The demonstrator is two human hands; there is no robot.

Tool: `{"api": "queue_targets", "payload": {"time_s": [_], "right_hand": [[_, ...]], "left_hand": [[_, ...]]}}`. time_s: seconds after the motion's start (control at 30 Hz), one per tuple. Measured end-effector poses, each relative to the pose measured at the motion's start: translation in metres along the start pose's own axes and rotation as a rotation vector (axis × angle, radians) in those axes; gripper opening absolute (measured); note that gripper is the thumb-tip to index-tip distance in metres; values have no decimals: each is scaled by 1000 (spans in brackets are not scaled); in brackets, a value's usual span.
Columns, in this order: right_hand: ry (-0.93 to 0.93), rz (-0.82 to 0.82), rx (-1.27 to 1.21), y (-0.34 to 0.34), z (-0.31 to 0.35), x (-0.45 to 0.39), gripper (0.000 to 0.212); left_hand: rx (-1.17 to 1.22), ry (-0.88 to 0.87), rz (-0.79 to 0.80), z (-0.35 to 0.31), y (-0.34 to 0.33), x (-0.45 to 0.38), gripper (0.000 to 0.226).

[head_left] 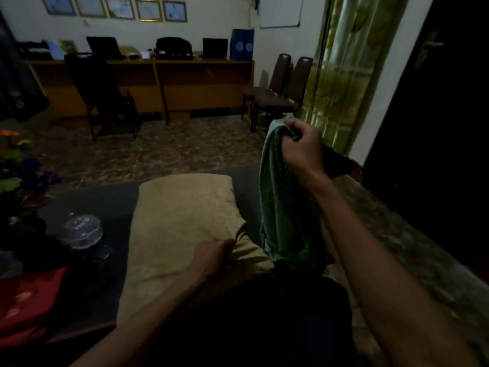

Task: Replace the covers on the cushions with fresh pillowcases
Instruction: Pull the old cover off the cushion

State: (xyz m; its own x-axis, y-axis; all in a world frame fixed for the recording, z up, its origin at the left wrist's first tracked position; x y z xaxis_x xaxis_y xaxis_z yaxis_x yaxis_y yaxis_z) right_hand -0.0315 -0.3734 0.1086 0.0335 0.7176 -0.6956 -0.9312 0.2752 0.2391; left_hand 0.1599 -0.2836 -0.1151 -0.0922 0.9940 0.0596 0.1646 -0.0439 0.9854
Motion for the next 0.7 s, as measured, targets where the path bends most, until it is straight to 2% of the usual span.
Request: {"api": "queue_targets", "payload": {"time_s": [0.1,0.17,0.23,0.3,0.37,0.43,0.47,0.57,0.63,0.7], "right_hand": [[48,32,-101,-27,26,-6,22],[79,69,-198,-47,49,-9,21],[126,96,-287,-65,78,-14,21],[173,137,-375,-82,109,-19,23],[194,175,-444,-97,132,-20,23],[206,183,-471,-106,139,-17,23],[212,181,-462,-109,137,-16,23],[172,231,-395,-117,115,-10,18],[95,363,-351,-132,88,3,15],[-2,509,-298,-149,63,25,9]], "left_hand": [[79,-30,189,12,4,1,82],[317,-4,277,23,20,3,110],[640,-19,274,23,45,4,127],[878,-34,181,20,66,0,115],[1057,79,-2,32,81,-9,77],[1269,265,-158,58,92,-15,33],[1374,319,-202,73,99,-14,24],[1467,339,-316,120,124,-4,19],[1527,341,-358,145,141,3,23],[1632,339,-367,161,155,6,17]]}}
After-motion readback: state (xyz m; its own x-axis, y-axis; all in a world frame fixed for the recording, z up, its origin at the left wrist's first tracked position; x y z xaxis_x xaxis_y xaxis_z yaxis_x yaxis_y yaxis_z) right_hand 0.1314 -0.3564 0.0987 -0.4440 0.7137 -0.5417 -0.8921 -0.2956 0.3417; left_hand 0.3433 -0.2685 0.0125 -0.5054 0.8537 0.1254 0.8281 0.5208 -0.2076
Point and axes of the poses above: each hand's wrist, its own x-axis away from the middle knuckle, its own y-axis out of the back of the hand, z = x × y, the point moved 6 cm from there along -x, towards the middle knuckle, and after that the axes turned 14 degrees about y, right-handed, at the moved point
